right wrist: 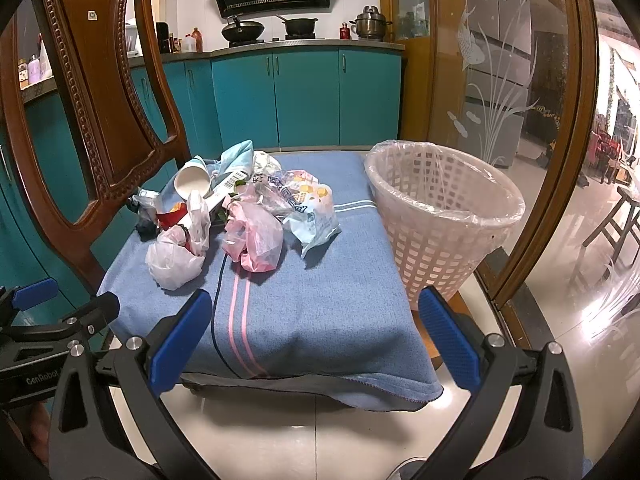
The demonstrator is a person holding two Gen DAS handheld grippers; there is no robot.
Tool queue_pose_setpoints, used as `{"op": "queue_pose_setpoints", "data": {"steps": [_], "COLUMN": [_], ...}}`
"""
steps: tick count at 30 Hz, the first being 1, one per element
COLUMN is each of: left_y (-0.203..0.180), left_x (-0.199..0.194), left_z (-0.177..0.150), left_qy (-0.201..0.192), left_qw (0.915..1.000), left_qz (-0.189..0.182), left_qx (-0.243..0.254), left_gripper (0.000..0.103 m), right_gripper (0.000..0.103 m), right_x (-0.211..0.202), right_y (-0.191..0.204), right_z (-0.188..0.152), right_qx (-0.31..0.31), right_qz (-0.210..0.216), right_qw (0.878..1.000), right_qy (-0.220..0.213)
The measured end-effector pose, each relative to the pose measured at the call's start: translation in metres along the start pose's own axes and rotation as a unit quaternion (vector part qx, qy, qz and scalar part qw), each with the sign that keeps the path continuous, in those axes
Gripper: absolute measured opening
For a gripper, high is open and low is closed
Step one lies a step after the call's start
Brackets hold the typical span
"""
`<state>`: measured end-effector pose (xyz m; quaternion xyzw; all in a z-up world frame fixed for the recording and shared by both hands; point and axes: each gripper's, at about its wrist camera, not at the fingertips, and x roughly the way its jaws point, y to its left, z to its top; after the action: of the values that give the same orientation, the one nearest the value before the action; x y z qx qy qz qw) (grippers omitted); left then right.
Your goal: Collect trash
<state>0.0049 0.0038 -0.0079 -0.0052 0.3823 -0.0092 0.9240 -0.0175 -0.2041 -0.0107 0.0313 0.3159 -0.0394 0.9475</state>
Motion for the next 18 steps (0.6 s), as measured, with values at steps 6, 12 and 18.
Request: {"op": "queue_pose_setpoints", "data": {"steps": [6,12,18], "left_y": [-0.0002,0.0018,0.0051], "left_x": [0.0004,0.0013,0.0030], "left_z": [-0.0013,-0.0028,-0.0054], "left_qy": [0.000,-0.001,-0.001], "left_qw": [1.0000,1.0000,1.0000], "left_qz": [0.000,0.000,0.000], "left_qx": [-0.002,-0.003,-0.004], "left_gripper": [0.100,0.100,0.100], "right_gripper": [0.100,0.100,0.100], "right_x": [-0.0004,-0.0011,-0.0010], "right_y": [0.0008,0.0011,0.0006], "right_z": [0.0007,0.0007,0.0002], "right_qx": [-0.002,-0.002,-0.002], "right_qz": [0.000,0.000,0.000], "right_qw": [1.000,1.000,1.000], "right_qy": [0.001,-0.001,-0.001]}}
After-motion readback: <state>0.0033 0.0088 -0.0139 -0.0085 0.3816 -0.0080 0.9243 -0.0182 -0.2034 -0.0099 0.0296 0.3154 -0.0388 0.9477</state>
